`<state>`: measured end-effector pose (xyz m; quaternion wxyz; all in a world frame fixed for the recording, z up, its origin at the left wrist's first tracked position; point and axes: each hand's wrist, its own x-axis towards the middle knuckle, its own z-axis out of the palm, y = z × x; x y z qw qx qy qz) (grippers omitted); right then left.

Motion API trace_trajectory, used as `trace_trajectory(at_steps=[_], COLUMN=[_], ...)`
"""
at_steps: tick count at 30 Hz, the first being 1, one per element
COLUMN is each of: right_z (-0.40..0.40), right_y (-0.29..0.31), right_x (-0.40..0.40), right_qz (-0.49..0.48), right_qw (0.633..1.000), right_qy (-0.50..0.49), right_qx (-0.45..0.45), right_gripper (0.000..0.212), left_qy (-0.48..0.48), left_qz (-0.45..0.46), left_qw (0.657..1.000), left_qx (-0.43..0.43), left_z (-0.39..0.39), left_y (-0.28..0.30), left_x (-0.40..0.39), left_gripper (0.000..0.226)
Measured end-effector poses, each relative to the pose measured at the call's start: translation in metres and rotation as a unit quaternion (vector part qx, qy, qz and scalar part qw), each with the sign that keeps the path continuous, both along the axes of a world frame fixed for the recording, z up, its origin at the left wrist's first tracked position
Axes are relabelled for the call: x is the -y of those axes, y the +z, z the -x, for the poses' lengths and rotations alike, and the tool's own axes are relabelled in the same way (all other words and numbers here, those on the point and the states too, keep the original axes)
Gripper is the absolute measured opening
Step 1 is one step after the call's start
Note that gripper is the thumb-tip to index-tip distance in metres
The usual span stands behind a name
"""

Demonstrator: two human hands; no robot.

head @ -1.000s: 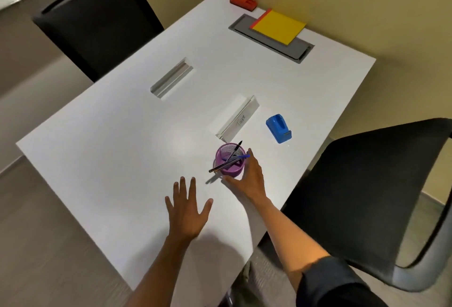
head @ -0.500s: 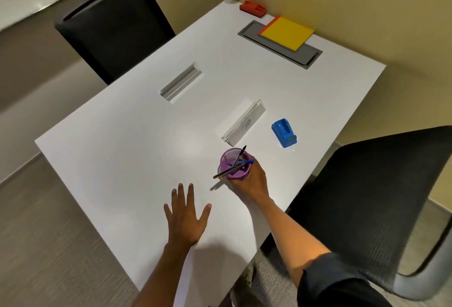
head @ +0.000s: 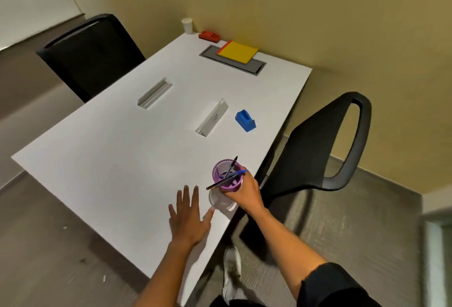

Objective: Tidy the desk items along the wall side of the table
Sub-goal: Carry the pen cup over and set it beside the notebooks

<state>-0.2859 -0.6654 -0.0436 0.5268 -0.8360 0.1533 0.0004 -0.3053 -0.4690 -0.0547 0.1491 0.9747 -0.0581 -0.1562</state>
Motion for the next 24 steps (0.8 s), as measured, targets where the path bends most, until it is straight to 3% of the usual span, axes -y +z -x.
trace_trajectory(at_steps=[13,24], right_z=[0.195,0.296], right_y=[0.030,0.020], right_x=[0.042,0.168], right_qz=[0.060,0.073], right_qw=[0.995,0.976], right_qy=[-0.075,-0.204], right_qx=[0.021,-0.007], right_gripper=[0.091,0.090], left_qy=[-0.128,-0.261], left_qz=[0.038,0.019], left_qw=[0.991,0.965], left_qx=[0.025,0.022], left_z=[0.127,0.187], left_y=[0.024,0.019], left_x=[0.061,0.183], left_gripper=[0.082,0.083])
